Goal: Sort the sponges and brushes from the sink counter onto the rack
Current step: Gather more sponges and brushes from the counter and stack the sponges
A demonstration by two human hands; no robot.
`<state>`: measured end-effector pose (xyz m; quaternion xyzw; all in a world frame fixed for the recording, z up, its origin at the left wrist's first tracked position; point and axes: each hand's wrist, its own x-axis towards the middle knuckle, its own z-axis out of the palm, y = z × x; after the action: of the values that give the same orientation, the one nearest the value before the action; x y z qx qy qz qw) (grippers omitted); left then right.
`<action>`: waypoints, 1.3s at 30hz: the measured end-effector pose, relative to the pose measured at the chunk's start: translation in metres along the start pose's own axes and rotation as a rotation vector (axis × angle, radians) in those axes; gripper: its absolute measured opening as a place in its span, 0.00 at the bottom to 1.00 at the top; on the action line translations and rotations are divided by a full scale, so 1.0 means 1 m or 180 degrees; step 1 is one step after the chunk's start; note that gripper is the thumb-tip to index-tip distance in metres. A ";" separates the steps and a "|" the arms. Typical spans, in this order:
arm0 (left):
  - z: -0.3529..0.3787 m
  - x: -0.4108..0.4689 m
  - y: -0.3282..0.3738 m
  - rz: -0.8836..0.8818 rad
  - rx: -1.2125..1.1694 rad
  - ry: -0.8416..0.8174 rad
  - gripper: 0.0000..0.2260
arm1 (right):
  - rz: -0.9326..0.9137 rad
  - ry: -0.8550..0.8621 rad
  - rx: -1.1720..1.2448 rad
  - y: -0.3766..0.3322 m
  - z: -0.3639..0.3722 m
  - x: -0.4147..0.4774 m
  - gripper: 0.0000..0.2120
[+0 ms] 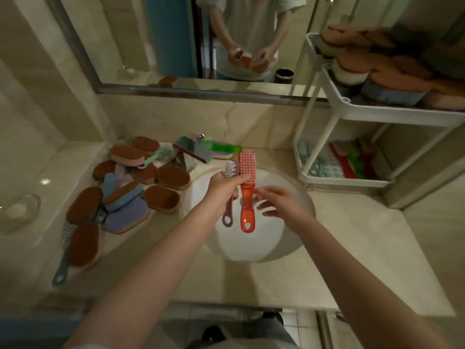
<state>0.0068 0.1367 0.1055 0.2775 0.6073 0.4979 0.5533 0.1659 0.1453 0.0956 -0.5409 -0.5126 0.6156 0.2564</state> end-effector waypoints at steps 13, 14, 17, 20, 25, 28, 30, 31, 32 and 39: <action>0.178 0.015 -0.008 -0.0016 0.0061 -0.0447 0.11 | 0.0348 0.0734 0.0454 0.062 -0.147 -0.030 0.04; 0.190 0.015 -0.008 0.0010 0.0083 -0.0488 0.10 | 0.0369 0.0774 0.0479 0.066 -0.157 -0.030 0.04; 0.221 0.019 -0.009 0.0087 0.0181 -0.0651 0.07 | 0.0341 0.0964 0.0717 0.073 -0.186 -0.027 0.03; 0.246 0.025 -0.007 0.0057 0.0326 -0.0801 0.06 | 0.0286 0.1229 0.0794 0.076 -0.211 -0.019 0.03; 0.271 0.044 0.005 0.0037 0.0281 -0.0544 0.09 | 0.0350 0.1767 0.0879 0.067 -0.254 0.020 0.03; 0.277 0.061 0.008 -0.0052 0.0203 -0.0422 0.07 | 0.0442 0.1960 0.0972 0.057 -0.279 0.050 0.04; 0.279 0.068 0.009 -0.0080 0.0205 -0.0372 0.06 | 0.0546 0.2034 0.1037 0.051 -0.293 0.069 0.07; 0.281 0.071 0.009 -0.0095 0.0206 -0.0351 0.05 | 0.0630 0.2051 0.0973 0.049 -0.299 0.077 0.10; 0.282 0.073 0.008 -0.0102 0.0189 -0.0343 0.05 | 0.0719 0.2071 0.0842 0.050 -0.305 0.087 0.11; 0.282 0.078 -0.001 -0.0136 0.0102 -0.0240 0.04 | 0.0948 0.2142 -0.0359 0.049 -0.327 0.115 0.09</action>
<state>0.2565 0.2893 0.1040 0.2919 0.5997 0.4654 0.5819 0.4487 0.3445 0.0407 -0.7949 -0.3485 0.4047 0.2879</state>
